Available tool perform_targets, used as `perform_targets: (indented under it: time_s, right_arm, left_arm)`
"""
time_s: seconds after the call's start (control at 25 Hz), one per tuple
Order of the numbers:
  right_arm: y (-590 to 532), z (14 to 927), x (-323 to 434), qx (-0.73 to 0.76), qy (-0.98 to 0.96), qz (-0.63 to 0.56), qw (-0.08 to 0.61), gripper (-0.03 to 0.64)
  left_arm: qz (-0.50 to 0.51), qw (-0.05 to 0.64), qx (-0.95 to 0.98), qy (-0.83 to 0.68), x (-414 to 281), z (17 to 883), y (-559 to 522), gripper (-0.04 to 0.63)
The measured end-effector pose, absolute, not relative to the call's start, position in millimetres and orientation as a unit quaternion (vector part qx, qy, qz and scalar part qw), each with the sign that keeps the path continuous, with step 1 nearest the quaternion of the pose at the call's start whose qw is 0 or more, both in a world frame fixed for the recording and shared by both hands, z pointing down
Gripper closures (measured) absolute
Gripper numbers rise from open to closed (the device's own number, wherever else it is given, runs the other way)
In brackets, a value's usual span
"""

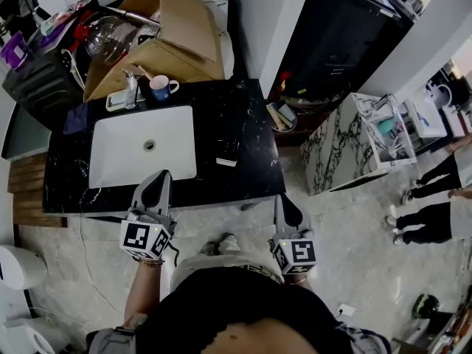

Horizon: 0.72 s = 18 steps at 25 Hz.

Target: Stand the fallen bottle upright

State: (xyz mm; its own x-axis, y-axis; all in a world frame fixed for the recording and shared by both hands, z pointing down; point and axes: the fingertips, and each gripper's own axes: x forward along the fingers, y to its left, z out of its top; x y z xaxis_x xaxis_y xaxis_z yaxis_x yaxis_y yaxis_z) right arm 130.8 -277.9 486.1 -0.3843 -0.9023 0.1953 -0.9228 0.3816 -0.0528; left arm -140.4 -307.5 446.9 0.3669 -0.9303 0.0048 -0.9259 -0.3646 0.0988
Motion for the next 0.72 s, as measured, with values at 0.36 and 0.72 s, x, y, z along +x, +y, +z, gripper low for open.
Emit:
perform_targets:
  time_s: [0.36, 0.72]
  right_arm:
    - [-284.3, 483.8, 134.7, 0.550, -0.830, 0.072, 0.065, 0.615]
    - [-289.9, 479.5, 130.4, 0.540, -0.837, 0.063, 0.059, 0.615]
  left_arm:
    - [-0.010, 0.066, 0.820, -0.569, -133.8, 464.8, -302.1, 0.592]
    - [-0.002, 0.089, 0.813, -0.575, -132.2, 478.6, -288.5, 0.592]
